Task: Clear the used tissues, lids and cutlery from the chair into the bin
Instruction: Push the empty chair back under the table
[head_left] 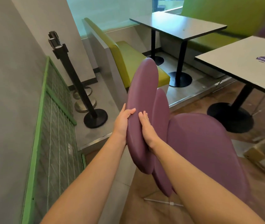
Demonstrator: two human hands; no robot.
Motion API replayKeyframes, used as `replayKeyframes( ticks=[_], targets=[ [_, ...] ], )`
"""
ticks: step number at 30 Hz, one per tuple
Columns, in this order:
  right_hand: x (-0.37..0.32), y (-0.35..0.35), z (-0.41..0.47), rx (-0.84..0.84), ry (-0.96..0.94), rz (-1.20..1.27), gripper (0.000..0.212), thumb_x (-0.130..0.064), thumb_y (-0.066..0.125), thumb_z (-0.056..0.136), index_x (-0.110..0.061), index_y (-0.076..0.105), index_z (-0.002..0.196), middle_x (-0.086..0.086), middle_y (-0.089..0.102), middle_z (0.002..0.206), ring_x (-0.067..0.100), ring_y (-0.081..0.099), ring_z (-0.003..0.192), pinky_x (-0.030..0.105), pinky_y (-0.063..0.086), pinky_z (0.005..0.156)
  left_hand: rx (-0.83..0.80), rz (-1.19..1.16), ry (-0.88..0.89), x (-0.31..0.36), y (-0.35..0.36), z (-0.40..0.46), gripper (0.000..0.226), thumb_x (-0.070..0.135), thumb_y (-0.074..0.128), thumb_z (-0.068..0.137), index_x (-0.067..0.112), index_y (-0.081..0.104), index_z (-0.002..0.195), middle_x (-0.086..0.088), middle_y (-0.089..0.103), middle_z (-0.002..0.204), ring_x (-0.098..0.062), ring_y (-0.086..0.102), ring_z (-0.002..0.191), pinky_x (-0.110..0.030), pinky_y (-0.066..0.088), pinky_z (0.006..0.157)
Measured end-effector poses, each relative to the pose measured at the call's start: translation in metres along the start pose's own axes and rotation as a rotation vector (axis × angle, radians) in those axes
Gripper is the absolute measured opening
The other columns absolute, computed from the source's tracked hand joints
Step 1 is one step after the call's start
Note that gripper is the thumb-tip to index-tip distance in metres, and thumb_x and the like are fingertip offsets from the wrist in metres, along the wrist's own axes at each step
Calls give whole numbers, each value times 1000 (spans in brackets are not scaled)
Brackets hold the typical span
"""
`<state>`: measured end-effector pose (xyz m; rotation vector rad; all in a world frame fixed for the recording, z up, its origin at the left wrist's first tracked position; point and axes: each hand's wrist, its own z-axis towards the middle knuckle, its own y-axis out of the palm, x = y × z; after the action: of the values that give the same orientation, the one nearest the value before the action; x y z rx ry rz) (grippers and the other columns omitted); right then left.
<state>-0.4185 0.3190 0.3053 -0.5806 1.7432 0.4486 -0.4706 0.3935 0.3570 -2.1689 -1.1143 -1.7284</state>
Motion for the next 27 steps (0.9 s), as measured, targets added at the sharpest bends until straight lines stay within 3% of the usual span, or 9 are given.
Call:
replayKeyframes(
  ticks=[9,12,15,18,22,27],
  targets=[
    [7,-29,-29,-66,20,49,66,-53,31,101,-23,12,157,-13,8,163,7,8,150,39,9,124,63,-67,50,-22,24,-38,54,14,57,91,25,46,143,-5,68,119,-24,69,101,-38,55,91],
    [14,-45,-53,-107,86,56,96,-80,40,77,-27,23,155,-11,20,161,9,21,147,41,17,122,73,-70,95,-41,38,-61,46,13,55,89,23,55,134,-8,70,115,-28,69,102,-40,55,92],
    [36,-69,-62,-123,91,86,108,-85,43,63,-27,29,153,-9,27,159,11,27,146,42,22,121,101,-111,116,-61,54,-81,50,15,57,86,24,54,135,-9,70,116,-30,68,103,-45,54,94],
    [30,-92,-96,-121,140,108,96,-80,51,68,-28,38,149,-7,40,153,14,40,140,42,29,118,146,-143,126,-79,74,-103,62,20,61,79,26,49,139,-8,68,120,-28,68,104,-47,52,97],
    [21,-125,-138,-134,189,105,50,-51,45,98,-15,61,129,5,68,123,21,64,113,37,47,104,197,-207,144,-103,101,-131,62,13,58,87,27,41,145,-7,64,126,-26,66,107,-44,51,98],
    [17,-156,-184,-171,242,162,42,-45,48,99,-14,66,121,2,74,107,12,71,93,24,54,77,253,-307,149,-127,129,-161,63,11,59,89,27,37,146,-7,60,130,-27,62,113,-41,49,100]
  ],
)
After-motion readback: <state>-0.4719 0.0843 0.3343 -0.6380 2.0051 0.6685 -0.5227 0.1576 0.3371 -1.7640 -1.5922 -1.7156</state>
